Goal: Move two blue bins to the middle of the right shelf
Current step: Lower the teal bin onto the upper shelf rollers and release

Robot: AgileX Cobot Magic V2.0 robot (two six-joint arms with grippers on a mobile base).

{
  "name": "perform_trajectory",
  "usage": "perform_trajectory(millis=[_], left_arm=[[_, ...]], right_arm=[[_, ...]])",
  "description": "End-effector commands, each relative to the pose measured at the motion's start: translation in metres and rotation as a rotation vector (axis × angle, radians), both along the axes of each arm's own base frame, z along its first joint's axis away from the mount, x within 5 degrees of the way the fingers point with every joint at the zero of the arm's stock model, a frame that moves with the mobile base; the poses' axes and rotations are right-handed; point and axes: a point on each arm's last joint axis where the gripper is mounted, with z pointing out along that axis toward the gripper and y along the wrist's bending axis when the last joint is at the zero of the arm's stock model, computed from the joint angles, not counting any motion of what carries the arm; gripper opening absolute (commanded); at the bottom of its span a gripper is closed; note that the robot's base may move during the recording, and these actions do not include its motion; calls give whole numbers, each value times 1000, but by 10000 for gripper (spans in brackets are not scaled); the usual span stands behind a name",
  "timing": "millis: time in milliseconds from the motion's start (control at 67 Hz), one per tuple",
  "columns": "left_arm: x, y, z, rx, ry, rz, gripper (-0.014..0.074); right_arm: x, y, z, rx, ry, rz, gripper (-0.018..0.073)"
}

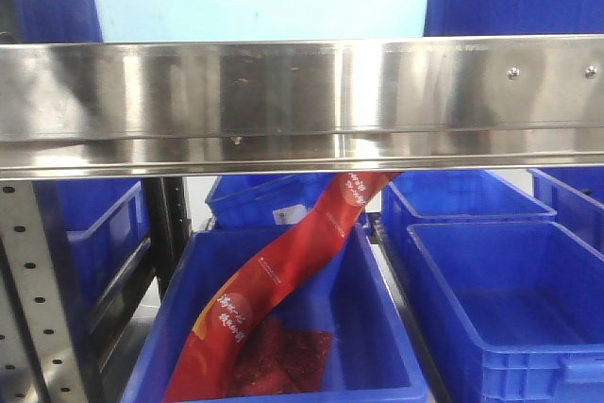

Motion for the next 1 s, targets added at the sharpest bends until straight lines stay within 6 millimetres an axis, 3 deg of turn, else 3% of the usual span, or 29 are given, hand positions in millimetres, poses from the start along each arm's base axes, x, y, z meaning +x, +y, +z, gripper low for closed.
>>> perform_trajectory(millis=[0,284,716,836,985], left_arm=[[-8,1,6,-13,-44,-6,-111],[-13,2,10,-22,-84,-4,-111],[-13,2,11,-22,-87,-3,-111],[-13,2,11,-23,-89,-3,-111],[-13,2,11,-23,-89,-3,-111]], right_arm=[[-14,-4,11,12,-82,3,-162],[-48,-14,32,59,-241,5,-162],[-52,-15,32,61,-246,3,-162],[-61,-21,17,53,-257,-29,-163],[-78,-35,-27,-120,-304,-135,-163]])
